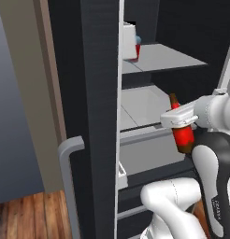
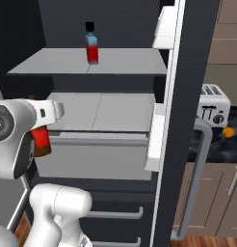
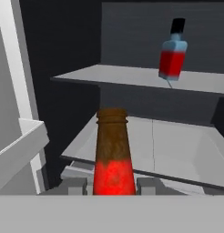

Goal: Place the liquor and beer on the top shelf of the fridge to keep them out of children's reach, and place the orange on lower shelves for easy access.

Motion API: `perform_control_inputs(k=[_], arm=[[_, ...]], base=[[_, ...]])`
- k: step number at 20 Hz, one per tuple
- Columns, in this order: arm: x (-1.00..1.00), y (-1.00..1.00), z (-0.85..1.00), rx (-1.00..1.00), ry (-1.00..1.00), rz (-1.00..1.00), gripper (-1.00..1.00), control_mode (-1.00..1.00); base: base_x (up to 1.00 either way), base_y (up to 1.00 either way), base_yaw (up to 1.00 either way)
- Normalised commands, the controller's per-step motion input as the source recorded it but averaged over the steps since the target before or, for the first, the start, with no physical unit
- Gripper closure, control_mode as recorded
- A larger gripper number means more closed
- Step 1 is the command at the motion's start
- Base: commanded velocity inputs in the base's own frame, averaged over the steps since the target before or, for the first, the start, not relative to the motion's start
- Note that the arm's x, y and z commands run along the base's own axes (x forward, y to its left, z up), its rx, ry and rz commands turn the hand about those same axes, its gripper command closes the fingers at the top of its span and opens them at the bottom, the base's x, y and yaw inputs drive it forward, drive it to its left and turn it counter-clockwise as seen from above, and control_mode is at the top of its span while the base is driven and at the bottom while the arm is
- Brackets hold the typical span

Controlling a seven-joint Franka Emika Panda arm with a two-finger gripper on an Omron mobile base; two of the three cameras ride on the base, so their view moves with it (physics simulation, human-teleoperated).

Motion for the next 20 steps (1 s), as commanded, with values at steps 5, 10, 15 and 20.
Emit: perform_control_inputs(k=[5, 10, 15, 20], arm=[[0.12, -0.16, 0.30, 0.00, -0.16, 0.00, 1.00, -1.00], [0.16, 0.00, 0.55, 0.00, -0.19, 0.00, 1.00, -1.00], [0.33, 0.00, 0.57, 0.01, -0.15, 0.00, 1.00, -1.00], [0.40, 0.00, 0.55, 0.05, -0.15, 0.00, 1.00, -1.00]], base=[[0.00, 0.00, 0.00], [0.00, 0.00, 0.00], [0.00, 0.00, 0.00], [0.00, 0.00, 0.00]])
